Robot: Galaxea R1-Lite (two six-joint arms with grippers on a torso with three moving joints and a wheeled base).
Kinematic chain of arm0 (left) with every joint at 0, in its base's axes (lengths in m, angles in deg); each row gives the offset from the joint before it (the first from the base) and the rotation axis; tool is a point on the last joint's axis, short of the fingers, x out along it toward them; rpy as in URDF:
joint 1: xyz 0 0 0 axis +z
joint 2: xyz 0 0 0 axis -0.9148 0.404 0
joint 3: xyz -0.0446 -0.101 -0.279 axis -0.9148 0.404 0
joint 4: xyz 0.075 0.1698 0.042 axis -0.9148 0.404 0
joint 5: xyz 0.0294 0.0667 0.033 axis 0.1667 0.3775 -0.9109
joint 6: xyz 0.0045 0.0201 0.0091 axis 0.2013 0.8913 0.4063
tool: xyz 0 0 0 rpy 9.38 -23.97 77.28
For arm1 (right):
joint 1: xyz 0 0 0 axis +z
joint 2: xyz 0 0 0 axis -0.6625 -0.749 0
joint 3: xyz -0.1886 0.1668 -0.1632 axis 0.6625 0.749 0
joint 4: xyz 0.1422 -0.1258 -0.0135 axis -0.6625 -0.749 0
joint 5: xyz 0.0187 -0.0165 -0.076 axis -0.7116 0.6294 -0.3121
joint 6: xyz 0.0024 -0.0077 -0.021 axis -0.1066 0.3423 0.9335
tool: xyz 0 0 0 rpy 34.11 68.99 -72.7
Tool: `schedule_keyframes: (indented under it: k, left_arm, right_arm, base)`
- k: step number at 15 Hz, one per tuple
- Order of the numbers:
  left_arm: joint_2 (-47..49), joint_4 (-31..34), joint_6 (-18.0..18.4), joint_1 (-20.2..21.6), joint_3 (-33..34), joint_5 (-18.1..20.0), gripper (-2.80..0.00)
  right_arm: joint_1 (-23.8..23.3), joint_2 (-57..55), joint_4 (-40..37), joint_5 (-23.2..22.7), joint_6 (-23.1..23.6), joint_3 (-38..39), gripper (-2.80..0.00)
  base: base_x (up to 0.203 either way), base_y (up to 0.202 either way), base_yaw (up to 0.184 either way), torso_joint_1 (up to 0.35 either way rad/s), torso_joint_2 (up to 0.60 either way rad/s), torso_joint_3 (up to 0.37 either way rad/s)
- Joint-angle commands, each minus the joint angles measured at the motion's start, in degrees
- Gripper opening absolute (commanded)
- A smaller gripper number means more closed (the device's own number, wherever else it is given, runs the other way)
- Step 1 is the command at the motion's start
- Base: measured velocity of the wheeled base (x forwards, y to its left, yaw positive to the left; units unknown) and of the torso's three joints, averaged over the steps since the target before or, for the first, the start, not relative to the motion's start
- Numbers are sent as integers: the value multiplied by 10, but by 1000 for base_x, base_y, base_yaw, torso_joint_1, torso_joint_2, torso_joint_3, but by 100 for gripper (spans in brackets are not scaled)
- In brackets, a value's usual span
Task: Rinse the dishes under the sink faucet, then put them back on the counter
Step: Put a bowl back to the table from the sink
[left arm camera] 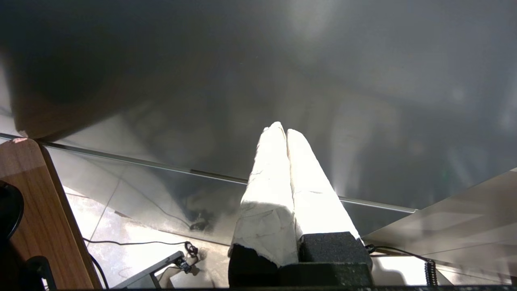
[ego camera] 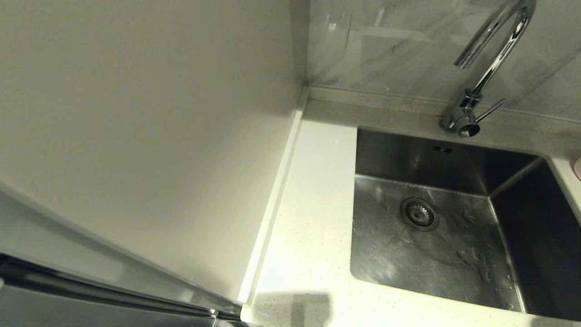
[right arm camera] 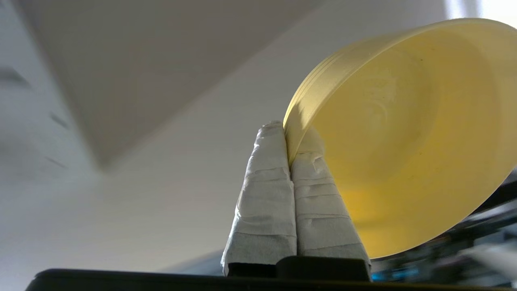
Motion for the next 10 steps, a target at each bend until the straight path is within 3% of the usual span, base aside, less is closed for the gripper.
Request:
schedule_keyframes:
  k: [1, 2, 6, 10]
  left_arm:
    - [0, 0, 0, 0, 2, 0, -280]
    - [0, 0, 0, 0, 2, 0, -280]
    - [0, 0, 0, 0, 2, 0, -280]
    - [0, 0, 0, 0, 2, 0, -280]
  right_arm:
    - [13, 1, 4, -5, -214, -37, -280]
    - [32, 4, 4, -5, -237, -43, -280]
    - [70, 19, 25, -5, -237, 0, -280]
    - [43, -21, 227, -5, -237, -14, -280]
  base:
    - [0, 0, 0, 0, 0, 0]
    - [0, 0, 0, 0, 0, 0]
    - [0, 0, 0, 0, 0, 0]
    - [0, 0, 0, 0, 0, 0]
